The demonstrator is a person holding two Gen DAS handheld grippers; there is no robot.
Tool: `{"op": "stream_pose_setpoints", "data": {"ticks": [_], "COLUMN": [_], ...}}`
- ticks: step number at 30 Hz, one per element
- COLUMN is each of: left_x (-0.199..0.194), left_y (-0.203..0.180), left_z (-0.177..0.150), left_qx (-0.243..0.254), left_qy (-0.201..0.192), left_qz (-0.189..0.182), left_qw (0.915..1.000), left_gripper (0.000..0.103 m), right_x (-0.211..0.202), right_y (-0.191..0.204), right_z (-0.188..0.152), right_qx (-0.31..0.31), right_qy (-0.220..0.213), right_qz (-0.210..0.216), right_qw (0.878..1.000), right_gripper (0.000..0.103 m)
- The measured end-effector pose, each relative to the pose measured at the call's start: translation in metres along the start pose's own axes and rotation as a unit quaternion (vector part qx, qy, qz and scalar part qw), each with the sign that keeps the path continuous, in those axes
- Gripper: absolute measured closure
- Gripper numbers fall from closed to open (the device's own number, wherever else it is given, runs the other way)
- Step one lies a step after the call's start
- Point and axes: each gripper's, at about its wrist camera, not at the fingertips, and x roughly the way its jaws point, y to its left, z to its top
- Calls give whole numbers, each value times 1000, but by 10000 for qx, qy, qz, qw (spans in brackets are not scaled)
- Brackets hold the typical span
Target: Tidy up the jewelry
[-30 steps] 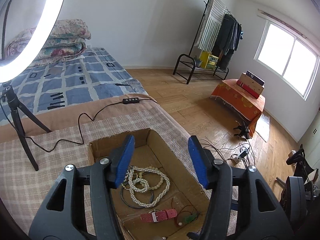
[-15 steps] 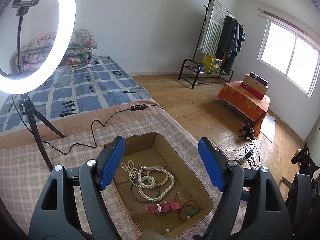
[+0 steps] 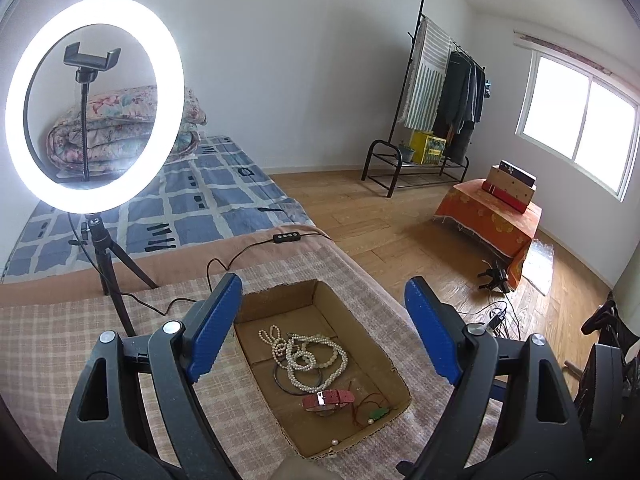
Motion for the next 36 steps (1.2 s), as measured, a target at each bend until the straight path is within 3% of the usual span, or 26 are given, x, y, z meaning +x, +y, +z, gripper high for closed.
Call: {"op": "stream_pose_setpoints", "data": {"ticks": [14, 18, 21, 36], "left_x": [-94, -125, -145, -187], "left_y": [12, 15, 19, 25], "left_z": [-9, -20, -30, -69], "left_qx": [125, 258, 324, 206], "left_qy": [-373, -536, -640, -503], "left_qz": [506, 706, 821, 1007], "left_qw": [9979, 9957, 9940, 9934], "left_gripper": [17, 3, 2, 2], "right_x": [-54, -66, -72, -88], "right_y": [18, 23, 26, 48], "right_z": [3, 5, 7, 8], "right_qx": [102, 118, 127, 153], "right_qy": [-238, -312, -344, -549], "right_qz": [-429, -553, -647, -733], "right_qw": [9987, 9979, 9972, 9957], "right_gripper": [0, 0, 0, 0]}}
